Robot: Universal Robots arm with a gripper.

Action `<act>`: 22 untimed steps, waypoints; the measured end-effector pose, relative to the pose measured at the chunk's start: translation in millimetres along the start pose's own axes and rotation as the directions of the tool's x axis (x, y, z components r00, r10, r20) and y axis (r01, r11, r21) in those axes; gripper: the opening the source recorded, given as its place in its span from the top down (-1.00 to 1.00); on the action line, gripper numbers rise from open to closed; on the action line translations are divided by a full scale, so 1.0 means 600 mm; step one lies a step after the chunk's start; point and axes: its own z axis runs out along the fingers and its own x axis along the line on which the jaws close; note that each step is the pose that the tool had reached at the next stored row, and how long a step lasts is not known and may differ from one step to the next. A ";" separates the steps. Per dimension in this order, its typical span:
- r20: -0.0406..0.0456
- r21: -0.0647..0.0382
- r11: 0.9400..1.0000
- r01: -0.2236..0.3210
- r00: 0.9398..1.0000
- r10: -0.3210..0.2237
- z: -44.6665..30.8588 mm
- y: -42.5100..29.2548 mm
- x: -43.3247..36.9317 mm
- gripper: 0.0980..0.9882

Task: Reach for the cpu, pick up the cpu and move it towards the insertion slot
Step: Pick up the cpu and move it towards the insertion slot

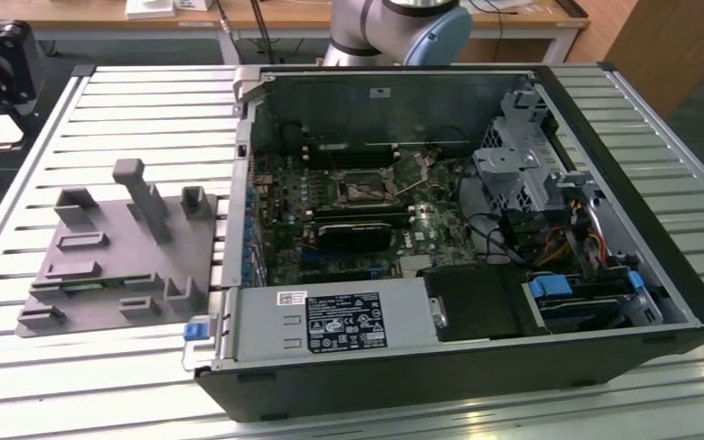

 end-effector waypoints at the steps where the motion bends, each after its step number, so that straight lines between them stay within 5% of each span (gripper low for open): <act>1: 0.000 0.000 1.000 0.000 1.000 0.000 0.000 0.000 -0.006 0.00; 22: 0.006 0.000 1.000 0.000 1.000 0.000 0.000 -0.007 -0.130 0.00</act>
